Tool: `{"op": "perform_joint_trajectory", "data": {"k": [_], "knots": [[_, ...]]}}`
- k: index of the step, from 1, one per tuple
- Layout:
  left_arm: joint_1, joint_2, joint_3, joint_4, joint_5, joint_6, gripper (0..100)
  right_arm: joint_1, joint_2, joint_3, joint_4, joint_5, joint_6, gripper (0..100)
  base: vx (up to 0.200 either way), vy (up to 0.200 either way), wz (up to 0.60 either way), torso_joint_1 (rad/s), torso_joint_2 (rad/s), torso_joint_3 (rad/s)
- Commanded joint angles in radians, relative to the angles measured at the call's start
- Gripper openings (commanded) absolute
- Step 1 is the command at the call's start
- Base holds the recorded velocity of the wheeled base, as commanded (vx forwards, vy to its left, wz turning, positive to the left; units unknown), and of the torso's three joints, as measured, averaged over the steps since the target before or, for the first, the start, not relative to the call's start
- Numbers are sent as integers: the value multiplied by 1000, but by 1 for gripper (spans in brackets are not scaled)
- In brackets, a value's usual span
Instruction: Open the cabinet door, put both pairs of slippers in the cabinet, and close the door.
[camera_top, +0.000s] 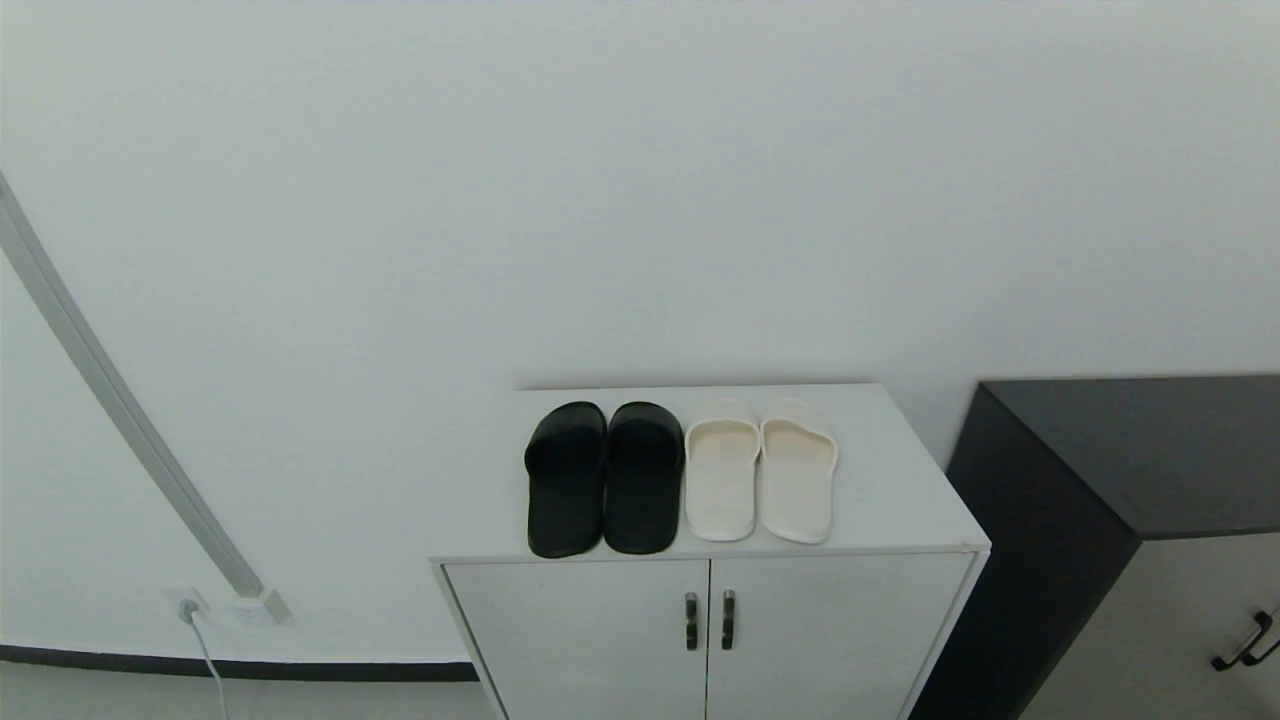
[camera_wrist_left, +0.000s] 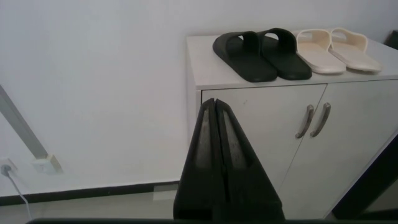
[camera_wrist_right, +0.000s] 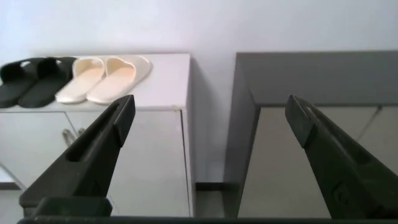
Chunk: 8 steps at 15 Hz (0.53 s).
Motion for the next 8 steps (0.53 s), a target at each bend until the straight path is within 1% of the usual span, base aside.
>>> {"op": "perform_joint_trajectory", "data": {"k": [1, 2, 3, 4, 6, 8], "knots": [[0, 1, -1, 0, -2, 0, 0, 20, 445, 32, -147, 82, -3, 100, 0, 0, 0, 0, 0, 0], [0, 1, -1, 0, -2, 0, 0, 29, 512, 40, -216, 90, 8, 100, 0, 0, 0, 0, 0, 0], [0, 1, -1, 0, -2, 0, 0, 67, 604, 40, -290, 90, 25, 100, 0, 0, 0, 0, 0, 0], [0, 1, -1, 0, -2, -1, 0, 172, 742, 12, -388, 73, 100, 100, 0, 0, 0, 0, 0, 0], [0, 1, -1, 0, -2, -1, 0, 308, 892, -75, -419, -11, 177, 100, 0, 0, 0, 0, 0, 0], [0, 1, -1, 0, -2, -1, 0, 426, 1008, -174, -444, -96, 213, 100, 0, 0, 0, 0, 0, 0]]}}
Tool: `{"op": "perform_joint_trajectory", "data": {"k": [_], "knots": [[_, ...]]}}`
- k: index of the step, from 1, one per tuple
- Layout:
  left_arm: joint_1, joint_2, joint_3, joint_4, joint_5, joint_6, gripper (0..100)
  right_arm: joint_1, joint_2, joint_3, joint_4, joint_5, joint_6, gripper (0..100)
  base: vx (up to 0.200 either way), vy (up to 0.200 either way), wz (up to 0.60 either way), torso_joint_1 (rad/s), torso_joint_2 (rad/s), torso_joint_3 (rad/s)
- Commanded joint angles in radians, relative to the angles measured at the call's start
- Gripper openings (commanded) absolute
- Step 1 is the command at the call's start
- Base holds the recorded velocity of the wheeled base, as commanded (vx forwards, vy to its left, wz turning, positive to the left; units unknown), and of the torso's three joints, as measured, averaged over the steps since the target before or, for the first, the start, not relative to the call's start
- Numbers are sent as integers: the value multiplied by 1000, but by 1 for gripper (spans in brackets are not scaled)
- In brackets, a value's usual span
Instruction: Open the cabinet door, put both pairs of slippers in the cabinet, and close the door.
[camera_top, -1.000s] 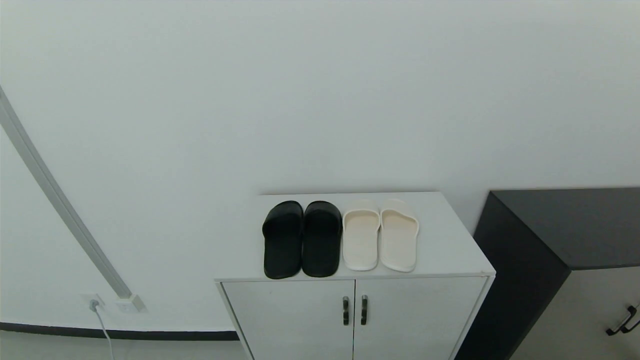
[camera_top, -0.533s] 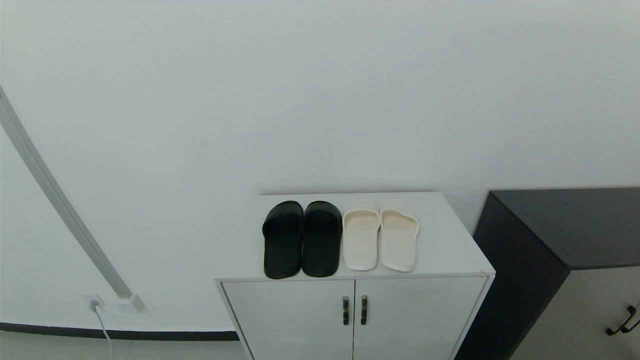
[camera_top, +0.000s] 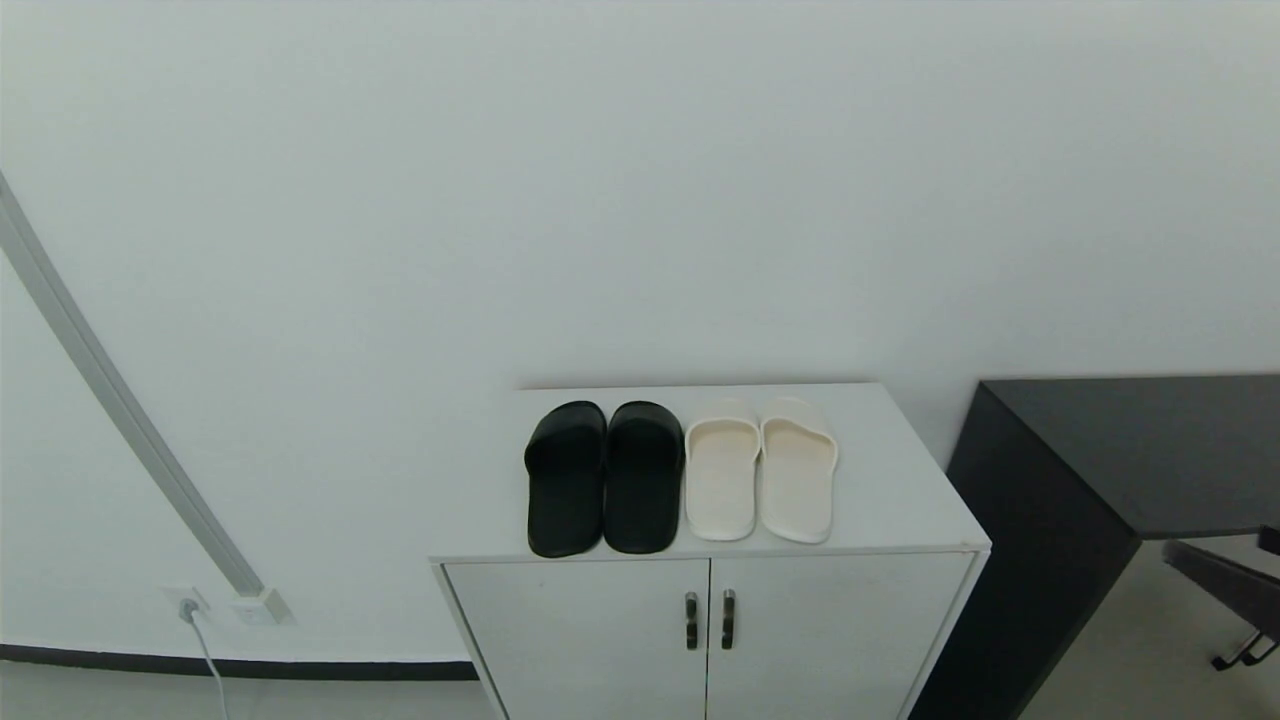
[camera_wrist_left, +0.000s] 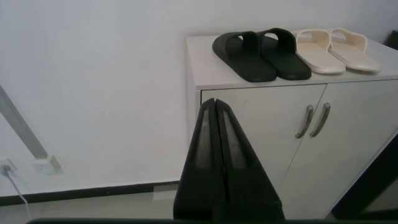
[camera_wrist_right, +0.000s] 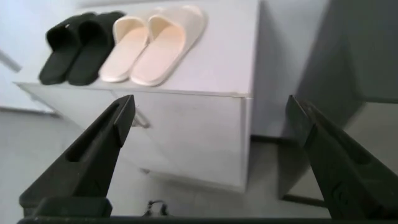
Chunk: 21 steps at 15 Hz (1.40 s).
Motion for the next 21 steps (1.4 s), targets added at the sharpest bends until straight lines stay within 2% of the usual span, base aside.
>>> {"op": "perform_joint_trajectory", "data": {"k": [1, 6, 7, 12, 15, 21], "knots": [[0, 1, 0, 0, 0, 0, 0, 197, 311, -154, -72, -110, 66, 100, 0, 0, 0, 0, 0, 0], [0, 1, 0, 0, 0, 7, 0, 344, 617, -372, -131, -275, 141, 100, 0, 0, 0, 0, 0, 0], [0, 1, 0, 0, 2, -2, 0, 364, 672, -416, -138, -307, 148, 100, 0, 0, 0, 0, 0, 0], [0, 1, 0, 0, 0, 9, 0, 442, 939, -632, -236, -526, 162, 100, 0, 0, 0, 0, 0, 0], [0, 1, 0, 0, 0, 7, 0, 452, 1069, -750, -238, -620, 161, 100, 0, 0, 0, 0, 0, 0], [0, 1, 0, 0, 0, 6, 0, 452, 1256, -921, -238, -670, 164, 100, 0, 0, 0, 0, 0, 0]]}}
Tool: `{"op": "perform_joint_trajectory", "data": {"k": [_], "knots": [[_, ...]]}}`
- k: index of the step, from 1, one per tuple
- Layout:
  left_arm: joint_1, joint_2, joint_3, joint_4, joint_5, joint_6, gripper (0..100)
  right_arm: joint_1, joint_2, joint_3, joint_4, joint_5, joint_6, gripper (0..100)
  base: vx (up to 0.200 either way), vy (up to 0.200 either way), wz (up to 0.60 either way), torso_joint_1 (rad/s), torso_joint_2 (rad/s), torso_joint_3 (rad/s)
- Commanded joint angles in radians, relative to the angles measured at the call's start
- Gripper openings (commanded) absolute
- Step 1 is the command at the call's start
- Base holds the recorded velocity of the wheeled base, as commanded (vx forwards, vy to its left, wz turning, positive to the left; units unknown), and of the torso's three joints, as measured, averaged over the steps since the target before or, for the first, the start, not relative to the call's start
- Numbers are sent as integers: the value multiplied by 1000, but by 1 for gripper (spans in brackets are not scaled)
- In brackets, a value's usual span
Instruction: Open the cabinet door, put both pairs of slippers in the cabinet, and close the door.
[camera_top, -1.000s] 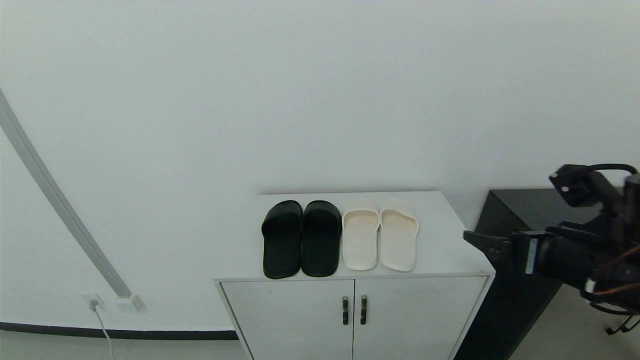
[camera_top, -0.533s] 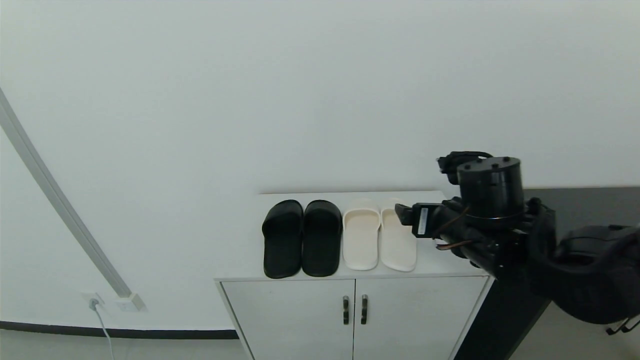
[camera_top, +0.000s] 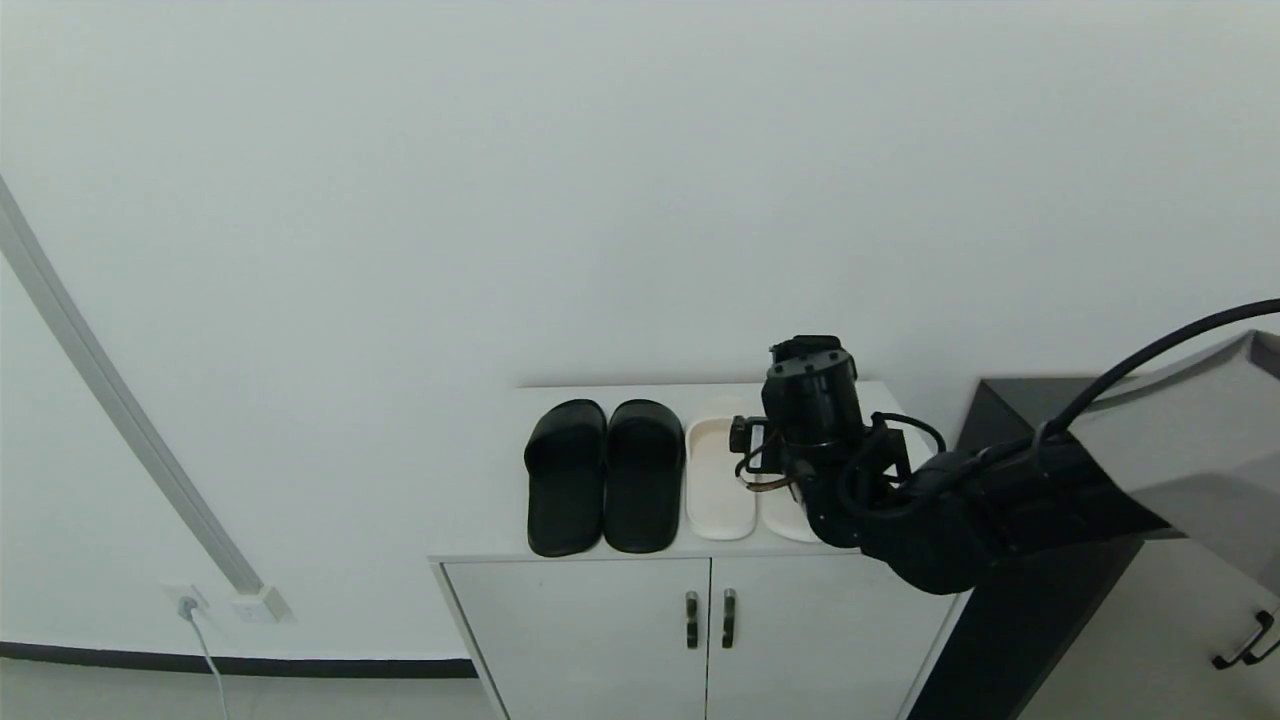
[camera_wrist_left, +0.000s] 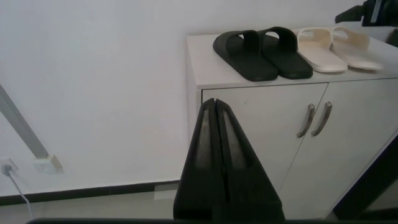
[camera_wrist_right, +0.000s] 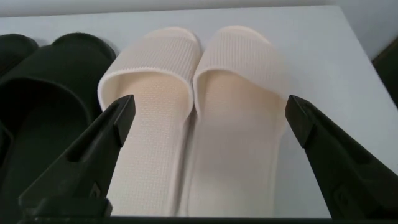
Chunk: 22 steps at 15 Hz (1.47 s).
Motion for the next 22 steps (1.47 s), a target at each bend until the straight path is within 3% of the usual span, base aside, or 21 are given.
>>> {"op": "perform_joint_trajectory", "data": {"k": [1, 16, 17, 22], "knots": [[0, 1, 0, 0, 0, 0, 0, -3, 96, -61, 1, -3, -1, 100, 0, 0, 0, 0, 0, 0], [0, 1, 0, 0, 0, -3, 0, -86, 351, -413, 82, 7, -11, 100, 0, 0, 0, 0, 0, 0], [0, 1, 0, 0, 0, -3, 0, -87, 354, -415, 82, 7, -11, 0, 0, 0, 0, 0, 0, 0], [0, 1, 0, 0, 0, -3, 0, -89, 346, -413, 82, 5, -11, 0, 0, 0, 0, 0, 0, 0]]}}
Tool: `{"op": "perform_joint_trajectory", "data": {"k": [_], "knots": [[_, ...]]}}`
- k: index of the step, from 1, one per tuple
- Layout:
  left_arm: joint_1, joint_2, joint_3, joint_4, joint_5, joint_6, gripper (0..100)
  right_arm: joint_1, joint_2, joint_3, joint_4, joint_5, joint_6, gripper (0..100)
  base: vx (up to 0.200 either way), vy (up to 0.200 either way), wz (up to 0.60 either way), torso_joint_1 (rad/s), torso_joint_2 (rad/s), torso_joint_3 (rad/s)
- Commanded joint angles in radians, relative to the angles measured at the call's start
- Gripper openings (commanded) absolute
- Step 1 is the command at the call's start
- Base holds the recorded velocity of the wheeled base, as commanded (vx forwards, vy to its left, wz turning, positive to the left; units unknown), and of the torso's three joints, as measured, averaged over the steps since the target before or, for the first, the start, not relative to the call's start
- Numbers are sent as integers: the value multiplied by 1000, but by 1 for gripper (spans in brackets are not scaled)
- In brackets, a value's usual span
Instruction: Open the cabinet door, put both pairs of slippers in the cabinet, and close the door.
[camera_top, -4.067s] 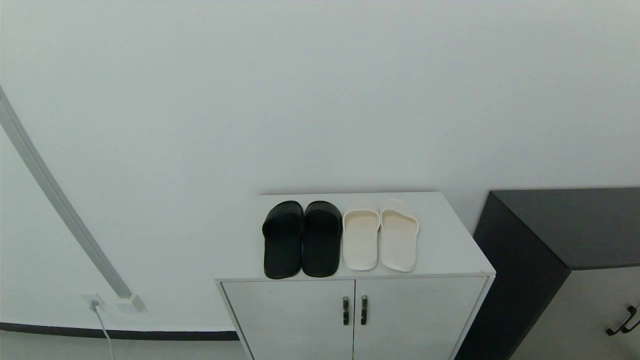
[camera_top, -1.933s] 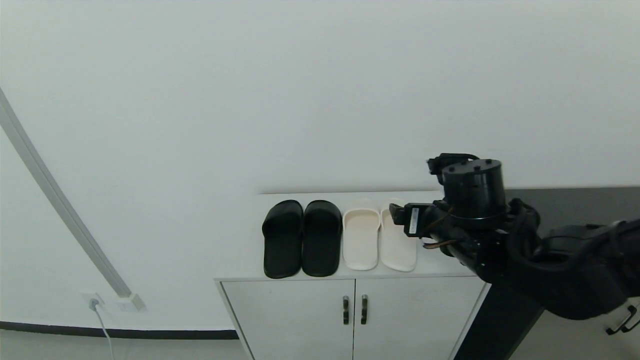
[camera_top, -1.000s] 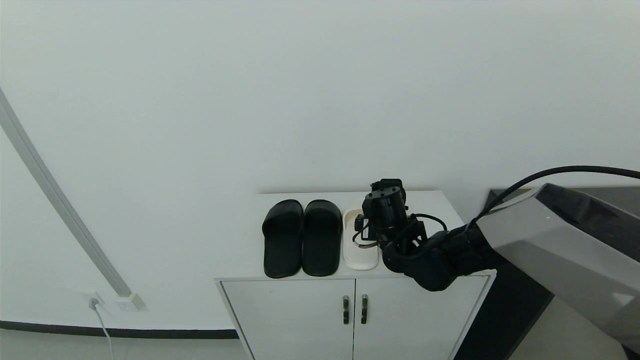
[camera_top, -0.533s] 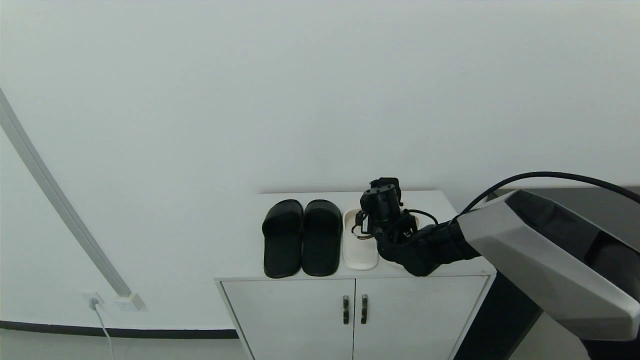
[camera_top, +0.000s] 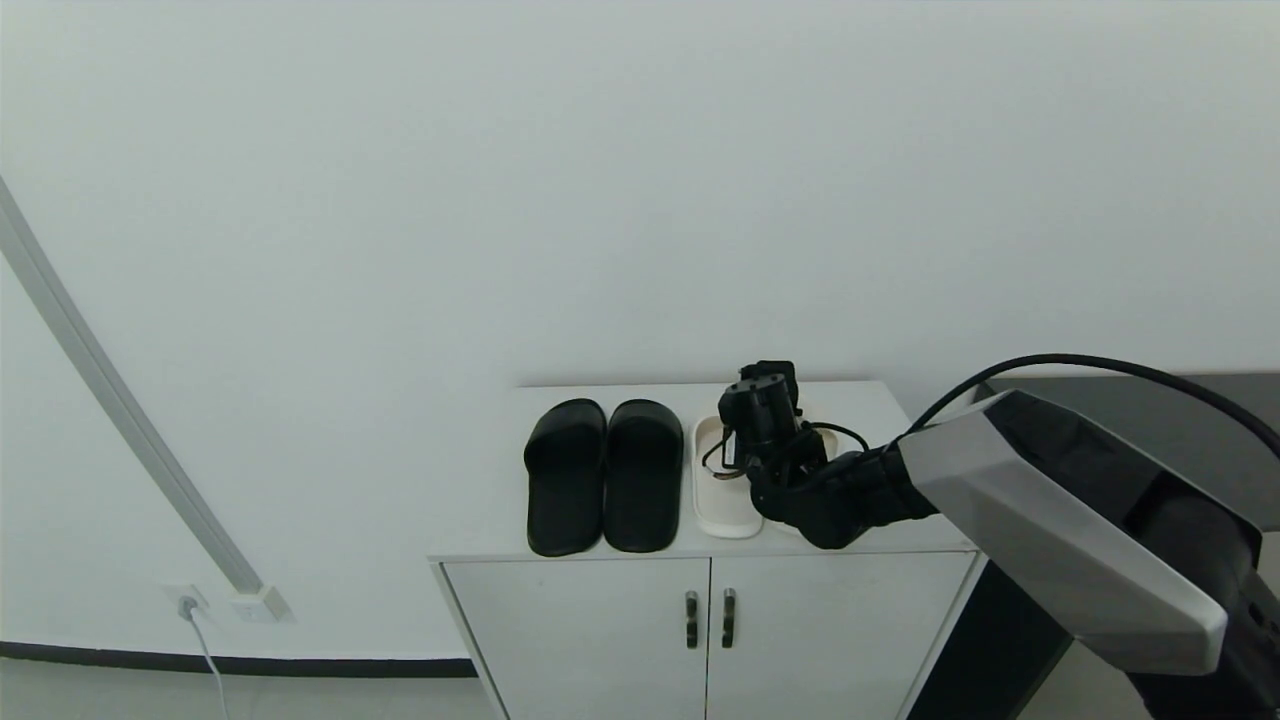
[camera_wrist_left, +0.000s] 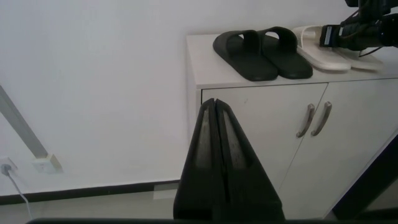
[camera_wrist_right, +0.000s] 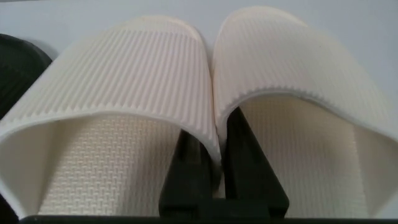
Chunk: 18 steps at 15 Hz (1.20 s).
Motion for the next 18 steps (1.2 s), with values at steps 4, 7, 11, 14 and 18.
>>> {"op": "perform_joint_trajectory", "data": {"k": [4, 7, 11, 14, 18], "knots": [[0, 1, 0, 0, 0, 0, 0, 4, -96, 71, -8, -5, 0, 0, 0, 0, 0, 0, 0, 0], [0, 1, 0, 0, 0, 2, 0, 36, -308, 323, -84, 33, -20, 0, 0, 0, 0, 0, 0, 0], [0, 1, 0, 0, 0, 2, 0, 79, -573, 777, -363, 311, -156, 0, 0, 0, 0, 0, 0, 0], [0, 1, 0, 0, 0, 3, 0, 91, -731, 979, -393, 530, -181, 0, 0, 0, 0, 0, 0, 0], [0, 1, 0, 0, 0, 2, 0, 94, -894, 1120, -365, 811, -182, 0, 0, 0, 0, 0, 0, 0]]}}
